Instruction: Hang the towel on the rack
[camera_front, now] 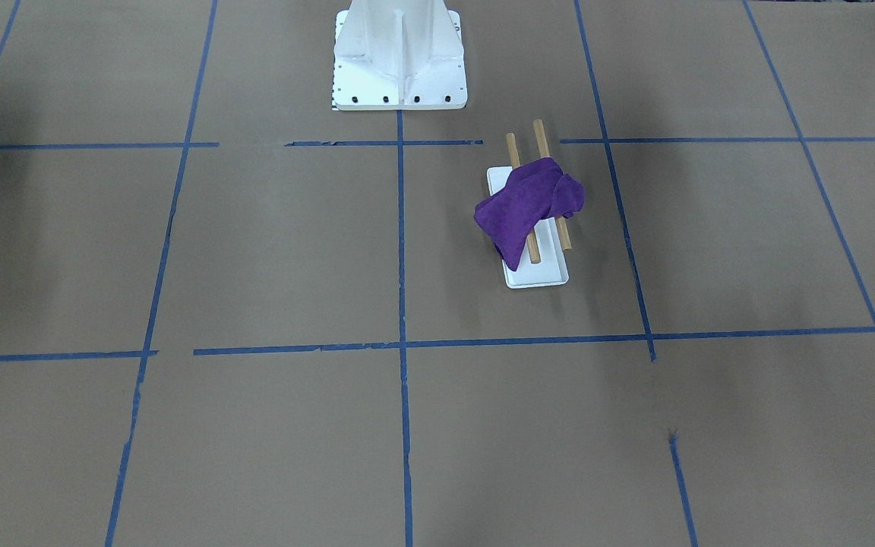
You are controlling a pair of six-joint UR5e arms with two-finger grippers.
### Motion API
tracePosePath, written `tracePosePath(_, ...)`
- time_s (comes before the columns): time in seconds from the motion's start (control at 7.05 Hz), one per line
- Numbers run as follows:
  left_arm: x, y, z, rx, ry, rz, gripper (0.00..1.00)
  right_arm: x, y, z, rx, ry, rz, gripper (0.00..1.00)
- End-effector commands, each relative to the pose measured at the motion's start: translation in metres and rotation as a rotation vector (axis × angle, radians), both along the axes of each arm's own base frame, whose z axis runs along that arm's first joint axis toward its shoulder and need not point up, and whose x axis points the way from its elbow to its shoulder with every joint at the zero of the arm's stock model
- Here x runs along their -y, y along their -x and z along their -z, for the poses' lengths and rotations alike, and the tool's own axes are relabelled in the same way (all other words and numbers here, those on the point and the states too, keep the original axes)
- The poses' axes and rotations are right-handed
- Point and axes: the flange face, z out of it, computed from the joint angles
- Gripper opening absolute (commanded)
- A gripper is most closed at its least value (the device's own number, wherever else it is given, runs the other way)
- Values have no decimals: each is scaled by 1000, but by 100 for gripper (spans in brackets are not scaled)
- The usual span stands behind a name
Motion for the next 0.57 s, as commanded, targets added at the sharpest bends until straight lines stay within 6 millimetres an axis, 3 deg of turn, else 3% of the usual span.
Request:
tracePosePath(0.0, -7, 20, -6, 1, 6, 18, 100, -5, -13, -4, 10, -10, -4, 100)
tracePosePath(0.43, -1, 19, 17, -3, -50, 17, 100, -2, -13, -1, 9, -17, -6, 100)
